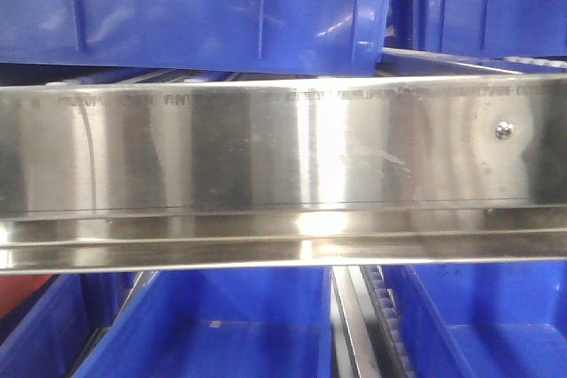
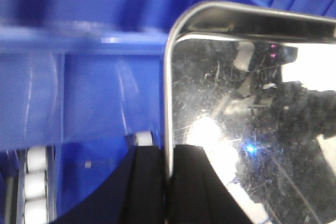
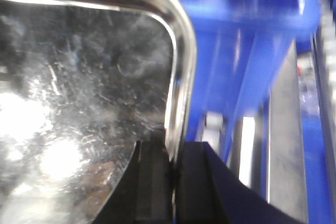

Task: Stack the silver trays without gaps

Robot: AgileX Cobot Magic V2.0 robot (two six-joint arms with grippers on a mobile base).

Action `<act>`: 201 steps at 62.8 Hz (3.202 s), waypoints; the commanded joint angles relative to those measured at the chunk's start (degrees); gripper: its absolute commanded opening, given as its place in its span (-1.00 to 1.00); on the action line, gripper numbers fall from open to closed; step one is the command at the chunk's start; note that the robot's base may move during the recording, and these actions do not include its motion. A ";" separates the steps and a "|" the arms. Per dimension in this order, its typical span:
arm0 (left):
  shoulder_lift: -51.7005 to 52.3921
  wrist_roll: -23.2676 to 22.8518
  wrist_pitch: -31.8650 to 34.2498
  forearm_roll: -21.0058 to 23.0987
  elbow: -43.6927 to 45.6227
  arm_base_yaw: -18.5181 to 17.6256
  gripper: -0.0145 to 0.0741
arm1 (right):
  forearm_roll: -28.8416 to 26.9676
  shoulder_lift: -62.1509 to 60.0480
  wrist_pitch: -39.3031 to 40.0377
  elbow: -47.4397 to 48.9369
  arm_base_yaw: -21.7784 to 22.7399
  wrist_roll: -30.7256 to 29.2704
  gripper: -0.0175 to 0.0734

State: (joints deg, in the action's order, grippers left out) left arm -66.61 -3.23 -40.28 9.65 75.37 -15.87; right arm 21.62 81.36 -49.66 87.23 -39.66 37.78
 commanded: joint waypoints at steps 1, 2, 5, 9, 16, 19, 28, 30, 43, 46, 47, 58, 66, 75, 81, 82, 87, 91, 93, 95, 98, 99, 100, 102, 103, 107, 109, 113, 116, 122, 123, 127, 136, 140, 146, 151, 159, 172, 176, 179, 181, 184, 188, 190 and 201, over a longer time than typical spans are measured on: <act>0.61 -0.37 3.25 1.09 0.89 -0.08 -0.71 | 2.45 -0.49 1.25 0.23 0.31 -0.83 -0.74; 0.61 -0.37 3.25 1.09 0.89 -0.08 -0.71 | 2.45 -0.49 1.44 0.23 0.31 -0.83 -0.74; 0.52 -0.37 3.25 1.09 0.89 -0.08 -0.71 | 2.45 -0.49 1.91 0.23 0.31 -0.83 -0.74; 0.60 -0.37 3.59 0.62 0.89 -0.08 -0.71 | 2.45 -0.49 2.18 0.23 0.31 -0.83 -0.74; 0.60 -0.37 3.59 0.29 0.89 -0.08 -0.71 | 2.45 -0.49 2.39 0.23 0.31 -0.83 -0.74; 0.60 -0.37 3.59 0.29 0.89 -0.08 -0.71 | 2.45 -0.49 2.51 0.23 0.31 -0.83 -0.74; 0.60 -0.37 3.59 0.29 0.89 -0.08 -0.71 | 2.45 -0.49 3.56 0.23 0.31 -0.83 -0.74; 0.60 -0.37 3.59 0.29 0.89 -0.08 -0.71 | 2.45 -0.49 3.88 0.23 0.31 -0.83 -0.74; 0.60 -0.37 3.59 0.29 0.89 -0.08 -0.71 | 2.45 -0.49 5.65 0.23 0.31 -0.83 -0.74; 0.60 -0.37 3.59 0.29 0.89 -0.08 -0.71 | 2.45 -0.49 6.50 0.23 0.31 -0.83 -0.74; 0.60 -0.37 3.59 0.29 0.89 -0.08 -0.71 | 2.45 -0.49 6.80 0.23 0.31 -0.83 -0.74; 0.60 -0.37 3.59 0.29 0.89 -0.08 -0.71 | 2.45 -0.49 8.97 0.23 0.31 -0.83 -0.74; 0.60 -0.37 3.59 0.29 0.89 -0.08 -0.71 | 2.45 -0.49 9.24 0.23 0.31 -0.83 -0.74; 0.60 -0.37 3.59 0.29 0.89 -0.08 -0.71 | 2.45 -0.49 10.36 0.23 0.31 -0.83 -0.74; 0.60 -0.37 3.59 0.29 0.89 -0.08 -0.71 | 2.45 -0.49 11.60 0.23 0.31 -0.83 -0.74; 0.60 -0.37 3.59 0.29 0.89 -0.08 -0.71 | 2.45 -0.49 11.90 0.23 0.31 -0.83 -0.74; 0.60 -0.37 3.59 0.29 0.89 -0.08 -0.71 | 2.45 -0.49 13.13 0.23 0.31 -0.83 -0.74; 0.60 -0.37 3.59 0.29 0.89 -0.08 -0.71 | 2.45 -0.49 13.91 0.23 0.31 -0.83 -0.74; 0.60 -0.37 3.59 0.29 0.89 -0.08 -0.71 | 2.45 -0.49 14.40 0.23 0.31 -0.83 -0.74; 0.60 -0.37 3.59 0.29 0.89 -0.08 -0.71 | 2.45 -0.49 14.67 0.23 0.31 -0.83 -0.74; 0.60 -0.37 3.59 0.29 0.89 -0.08 -0.71 | 2.45 -0.49 15.33 0.23 0.31 -0.83 -0.74; 0.60 -0.37 3.59 0.29 0.89 -0.08 -0.71 | 2.45 -0.49 15.48 0.23 0.31 -0.83 -0.74; 0.60 -0.37 3.59 0.29 0.89 -0.08 -0.71 | 2.45 -0.49 15.51 0.23 0.31 -0.83 -0.74; 0.60 -0.37 3.59 0.29 0.89 -0.08 -0.71 | 2.45 -0.49 15.69 0.23 0.31 -0.83 -0.74; 0.60 -0.37 3.59 0.29 0.89 -0.08 -0.71 | 2.45 -0.49 15.74 0.23 0.31 -0.83 -0.74; 0.60 -0.37 3.59 0.29 0.89 -0.08 -0.71 | 2.45 -0.49 15.74 0.23 0.31 -0.83 -0.74; 0.60 -0.37 3.59 0.29 0.89 -0.08 -0.71 | 2.45 -0.49 15.74 0.23 0.31 -0.83 -0.74; 0.60 -0.37 3.59 0.29 0.89 -0.08 -0.71 | 2.45 -0.49 15.74 0.23 0.31 -0.83 -0.74; 0.60 -0.37 3.59 0.29 0.89 -0.08 -0.71 | 2.45 -0.49 15.74 0.23 0.31 -0.83 -0.74; 0.60 -0.37 3.59 0.29 0.89 -0.08 -0.71 | 2.45 -0.49 15.74 0.23 0.31 -0.83 -0.74; 0.60 -0.37 3.59 0.29 0.89 -0.08 -0.71 | 2.45 -0.49 15.74 0.23 0.31 -0.83 -0.74; 0.60 -0.37 3.59 0.29 0.89 -0.08 -0.71 | 2.45 -0.49 15.74 0.23 0.31 -0.83 -0.74; 0.60 -0.37 3.59 0.29 0.89 -0.08 -0.71 | 2.45 -0.49 15.74 0.23 0.31 -0.83 -0.74; 0.60 -0.37 3.59 0.29 0.89 -0.08 -0.71 | 2.45 -0.49 15.74 0.23 0.31 -0.83 -0.74; 0.60 -0.37 3.59 0.29 0.89 -0.08 -0.71 | 2.45 -0.49 15.74 0.23 0.31 -0.83 -0.74; 0.60 -0.37 3.59 0.29 0.89 -0.08 -0.71 | 2.45 -0.49 15.74 0.23 0.31 -0.83 -0.74; 0.60 -0.37 3.59 0.29 0.89 -0.08 -0.71 | 2.45 -0.49 15.74 0.23 0.31 -0.83 -0.74; 0.60 -0.37 3.59 0.29 0.89 -0.08 -0.71 | 2.45 -0.49 15.74 0.23 0.31 -0.83 -0.74; 0.60 -0.37 3.59 0.29 0.89 -0.08 -0.71 | 2.45 -0.49 15.74 0.23 0.31 -0.83 -0.74; 0.60 -0.37 3.59 0.29 0.89 -0.08 -0.71 | 2.45 -0.49 15.74 0.23 0.31 -0.83 -0.74; 0.60 -0.37 3.59 0.29 0.89 -0.08 -0.71 | 2.45 -0.49 15.74 0.23 0.31 -0.83 -0.74; 0.60 -0.37 3.59 0.29 0.89 -0.08 -0.71 | 2.45 -0.49 15.74 0.23 0.31 -0.83 -0.74; 0.60 -0.37 3.59 0.29 0.89 -0.08 -0.71 | 2.45 -0.49 15.74 0.23 0.31 -0.83 -0.74; 0.60 -0.37 3.59 0.29 0.89 -0.08 -0.71 | 2.45 -0.49 15.74 0.23 0.31 -0.83 -0.74; 0.60 -0.37 3.59 0.29 0.89 -0.08 -0.71 | 2.45 -0.49 15.74 0.23 0.31 -0.83 -0.74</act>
State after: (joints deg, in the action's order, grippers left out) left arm -66.71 -3.64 -38.33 7.40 75.37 -15.55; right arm 24.01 81.36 -38.50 87.23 -39.07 37.56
